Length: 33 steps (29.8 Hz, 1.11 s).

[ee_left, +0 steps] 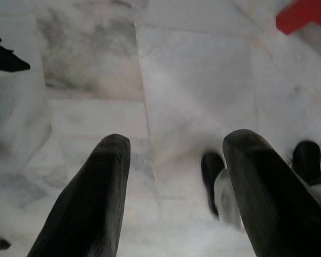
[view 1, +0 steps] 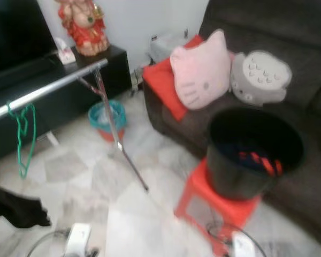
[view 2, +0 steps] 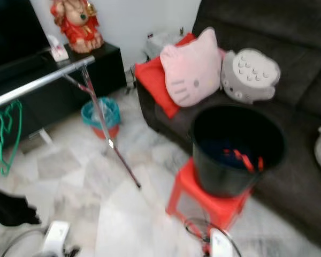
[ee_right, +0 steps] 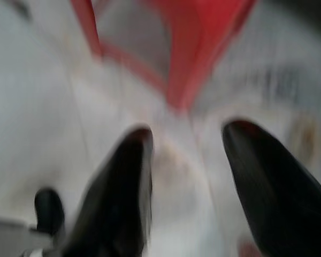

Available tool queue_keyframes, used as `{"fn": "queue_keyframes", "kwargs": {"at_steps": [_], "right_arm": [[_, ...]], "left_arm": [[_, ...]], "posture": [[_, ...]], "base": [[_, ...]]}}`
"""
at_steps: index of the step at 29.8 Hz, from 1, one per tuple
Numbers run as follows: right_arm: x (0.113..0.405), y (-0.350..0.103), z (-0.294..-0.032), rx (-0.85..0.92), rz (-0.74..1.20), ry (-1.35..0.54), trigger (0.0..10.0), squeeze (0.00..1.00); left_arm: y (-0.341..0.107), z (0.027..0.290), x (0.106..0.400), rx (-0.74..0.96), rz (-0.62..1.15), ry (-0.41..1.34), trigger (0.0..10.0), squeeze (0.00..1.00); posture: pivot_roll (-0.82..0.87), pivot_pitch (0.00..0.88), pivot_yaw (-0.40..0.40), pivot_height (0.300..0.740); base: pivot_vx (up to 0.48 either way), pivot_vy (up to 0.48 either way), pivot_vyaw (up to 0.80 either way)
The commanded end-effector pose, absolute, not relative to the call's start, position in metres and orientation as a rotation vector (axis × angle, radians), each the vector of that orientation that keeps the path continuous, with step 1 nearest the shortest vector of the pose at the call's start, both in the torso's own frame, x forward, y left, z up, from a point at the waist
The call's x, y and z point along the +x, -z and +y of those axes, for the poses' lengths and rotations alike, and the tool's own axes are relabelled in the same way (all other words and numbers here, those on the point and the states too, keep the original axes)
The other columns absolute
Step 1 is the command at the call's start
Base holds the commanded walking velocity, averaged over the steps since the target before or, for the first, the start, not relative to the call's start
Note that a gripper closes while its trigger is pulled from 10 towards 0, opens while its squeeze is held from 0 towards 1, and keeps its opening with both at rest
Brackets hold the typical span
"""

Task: Hang hanger

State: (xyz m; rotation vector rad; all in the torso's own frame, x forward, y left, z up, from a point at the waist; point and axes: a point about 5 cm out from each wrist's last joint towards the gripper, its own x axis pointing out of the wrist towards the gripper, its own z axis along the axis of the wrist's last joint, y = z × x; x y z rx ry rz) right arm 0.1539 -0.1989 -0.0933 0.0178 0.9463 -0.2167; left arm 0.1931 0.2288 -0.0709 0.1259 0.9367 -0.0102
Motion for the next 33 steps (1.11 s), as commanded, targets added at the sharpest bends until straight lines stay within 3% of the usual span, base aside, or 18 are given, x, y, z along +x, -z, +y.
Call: {"fn": "queue_keyframes", "kwargs": {"at_steps": [1,7,14,33], "right_arm": [[0.155,0.094,-0.188,0.038,0.947,0.197,10.0,0.0],[0.155,0.094,-0.188,0.044,0.944,0.202,10.0,0.0],[0.156,0.094,-0.187,0.047,0.937,0.2,10.0,0.0],[0.176,0.085,-0.183,0.057,0.86,0.191,10.0,0.0]], "left_arm": [[0.073,0.238,0.185,0.147,0.966,-0.008,10.0,0.0],[0.073,0.239,0.185,0.144,0.96,-0.009,10.0,0.0],[0.072,0.239,0.185,0.146,0.961,-0.009,10.0,0.0],[0.072,0.239,0.187,0.142,0.958,-0.017,10.0,0.0]], "posture": [[0.02,0.0,0.03,0.74],[0.02,0.0,0.031,0.74],[0.02,0.0,0.034,0.74],[0.02,0.015,0.031,0.74]], "base": [[0.251,0.0,0.0],[0.0,0.0,0.0],[0.0,0.0,-0.72],[0.0,0.0,0.0]]}}
